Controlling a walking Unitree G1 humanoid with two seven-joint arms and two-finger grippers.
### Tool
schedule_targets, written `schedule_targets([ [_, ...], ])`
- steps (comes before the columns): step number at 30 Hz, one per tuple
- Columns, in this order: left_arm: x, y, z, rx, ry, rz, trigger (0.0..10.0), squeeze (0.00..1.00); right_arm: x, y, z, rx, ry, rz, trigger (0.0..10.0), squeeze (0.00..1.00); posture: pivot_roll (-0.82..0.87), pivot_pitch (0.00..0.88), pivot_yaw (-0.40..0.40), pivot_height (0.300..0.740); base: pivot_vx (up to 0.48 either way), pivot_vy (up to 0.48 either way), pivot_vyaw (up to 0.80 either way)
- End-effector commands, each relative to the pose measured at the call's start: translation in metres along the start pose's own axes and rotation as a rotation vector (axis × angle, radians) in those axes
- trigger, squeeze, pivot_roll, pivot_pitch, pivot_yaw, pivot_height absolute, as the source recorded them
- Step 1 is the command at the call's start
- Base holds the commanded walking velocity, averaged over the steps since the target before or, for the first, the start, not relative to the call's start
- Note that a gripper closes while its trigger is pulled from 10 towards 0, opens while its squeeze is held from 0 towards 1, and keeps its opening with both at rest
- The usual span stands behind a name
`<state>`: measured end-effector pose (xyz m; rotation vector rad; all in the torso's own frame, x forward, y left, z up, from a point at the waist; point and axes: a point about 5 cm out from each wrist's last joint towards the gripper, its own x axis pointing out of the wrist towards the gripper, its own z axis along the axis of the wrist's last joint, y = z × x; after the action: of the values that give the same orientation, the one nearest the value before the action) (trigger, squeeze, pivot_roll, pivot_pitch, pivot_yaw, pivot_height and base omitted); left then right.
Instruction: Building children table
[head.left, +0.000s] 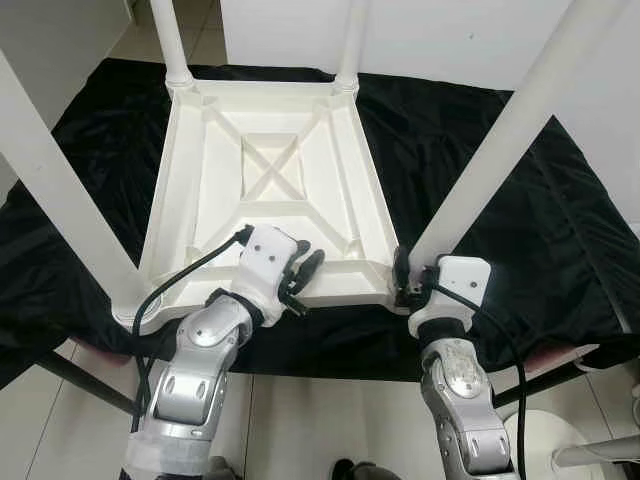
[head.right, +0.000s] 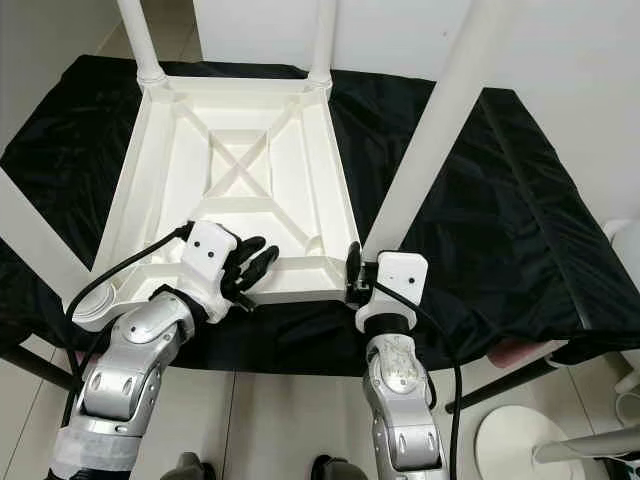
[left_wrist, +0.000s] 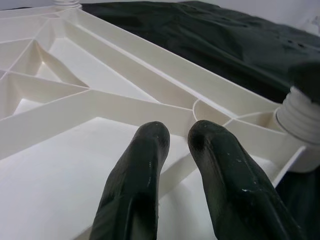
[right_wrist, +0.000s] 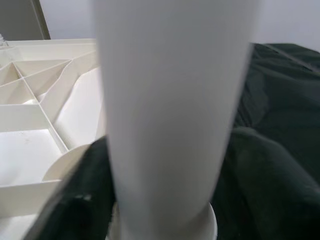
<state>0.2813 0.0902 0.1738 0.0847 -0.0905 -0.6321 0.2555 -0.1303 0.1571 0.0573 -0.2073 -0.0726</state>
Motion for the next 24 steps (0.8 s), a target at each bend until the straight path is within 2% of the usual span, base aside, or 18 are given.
schedule_targets([
  [1,0.002,0.011,-0.001,-0.026,-0.012,0.208,10.0,0.00,0.000,-0.006,-0.007,0.005,0.018,-0.016,10.0,1.00,0.01,0.107,-0.030,0.740,0.000,0.000,0.00],
  [13,0.000,0.013,0.000,-0.027,-0.020,0.191,10.0,0.00,0.004,-0.006,-0.007,0.008,0.017,0.018,10.0,1.00,0.01,0.104,-0.033,0.740,0.000,0.000,0.00],
  [14,-0.003,0.012,0.001,-0.021,-0.027,0.159,10.0,0.00,0.005,-0.006,-0.006,0.011,0.017,0.057,10.0,0.00,0.01,0.101,-0.033,0.740,0.000,0.000,0.00],
  [15,-0.005,0.007,0.002,0.001,-0.032,0.038,10.0,0.00,0.008,-0.007,-0.005,0.000,0.019,0.162,10.0,0.00,0.00,0.093,-0.037,0.740,0.000,0.000,0.00],
  [16,-0.005,0.007,0.002,0.001,-0.032,0.038,10.0,0.00,0.008,-0.007,-0.005,0.000,0.019,0.162,10.0,0.00,0.00,0.093,-0.037,0.740,0.000,0.000,0.00],
  [17,-0.005,0.002,0.004,0.024,-0.037,-0.068,10.0,0.00,0.013,-0.010,-0.003,-0.019,0.020,0.285,10.0,0.00,0.00,0.085,-0.036,0.740,0.000,0.000,0.00],
  [19,-0.005,0.002,0.004,0.024,-0.037,-0.068,10.0,0.00,0.013,-0.010,-0.003,-0.019,0.020,0.285,10.0,0.00,0.00,0.085,-0.036,0.740,0.000,0.000,0.00],
  [20,-0.004,-0.008,0.006,0.048,-0.041,-0.210,10.0,0.00,0.022,-0.015,-0.002,-0.053,0.029,0.455,10.0,0.00,0.00,0.077,-0.036,0.740,0.000,0.000,0.00],
  [22,-0.004,-0.008,0.006,0.048,-0.041,-0.210,10.0,0.00,0.022,-0.015,-0.002,-0.053,0.029,0.455,10.0,0.00,0.00,0.077,-0.036,0.740,0.000,0.000,0.00],
  [23,-0.005,-0.016,0.006,0.048,-0.044,-0.277,10.0,0.00,0.028,-0.020,-0.003,-0.074,0.041,0.538,10.0,0.00,0.01,0.076,-0.034,0.740,0.000,0.000,0.00],
  [24,-0.005,-0.016,0.006,0.048,-0.044,-0.277,10.0,0.00,0.028,-0.020,-0.003,-0.074,0.041,0.538,10.0,0.00,0.01,0.076,-0.034,0.740,0.000,0.000,0.00],
])
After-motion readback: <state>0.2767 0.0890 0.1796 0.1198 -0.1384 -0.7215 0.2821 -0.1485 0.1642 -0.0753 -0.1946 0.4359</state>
